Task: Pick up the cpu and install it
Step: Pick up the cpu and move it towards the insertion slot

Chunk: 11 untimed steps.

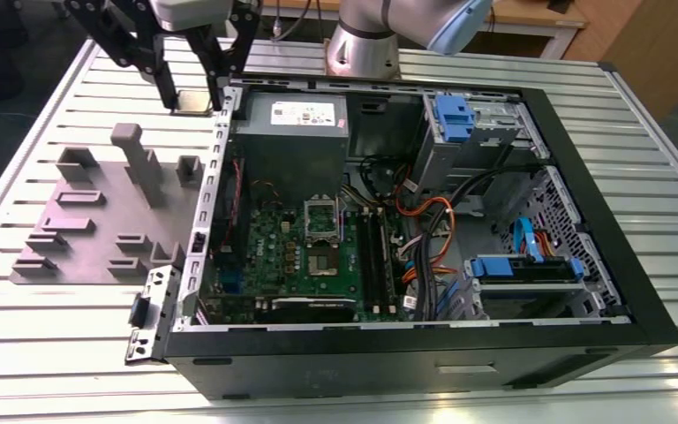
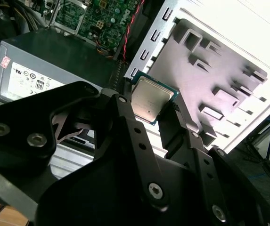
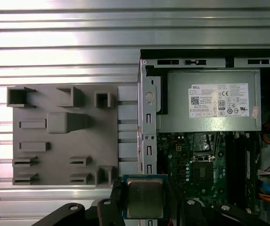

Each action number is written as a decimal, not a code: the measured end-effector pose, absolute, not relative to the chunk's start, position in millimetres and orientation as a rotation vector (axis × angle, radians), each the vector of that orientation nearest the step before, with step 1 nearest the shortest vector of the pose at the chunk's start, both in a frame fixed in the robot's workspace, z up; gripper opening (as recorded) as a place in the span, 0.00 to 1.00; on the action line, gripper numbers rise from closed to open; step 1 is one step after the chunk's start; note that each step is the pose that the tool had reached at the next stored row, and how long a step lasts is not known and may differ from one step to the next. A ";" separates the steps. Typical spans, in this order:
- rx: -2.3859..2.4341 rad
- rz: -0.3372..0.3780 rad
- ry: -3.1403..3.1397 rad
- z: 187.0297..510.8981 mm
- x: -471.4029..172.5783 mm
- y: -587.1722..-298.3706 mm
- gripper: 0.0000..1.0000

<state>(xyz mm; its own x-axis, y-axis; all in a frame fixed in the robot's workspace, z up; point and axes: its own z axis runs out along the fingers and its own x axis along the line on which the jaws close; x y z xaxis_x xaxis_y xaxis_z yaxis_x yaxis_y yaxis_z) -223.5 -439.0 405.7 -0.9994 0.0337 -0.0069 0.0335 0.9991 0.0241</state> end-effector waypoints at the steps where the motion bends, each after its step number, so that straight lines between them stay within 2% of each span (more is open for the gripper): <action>1: 0.053 0.038 3.134 405.8 -223.2 -439.0 0.47; 11: 0.053 0.038 3.134 405.8 -221.0 -439.0 0.47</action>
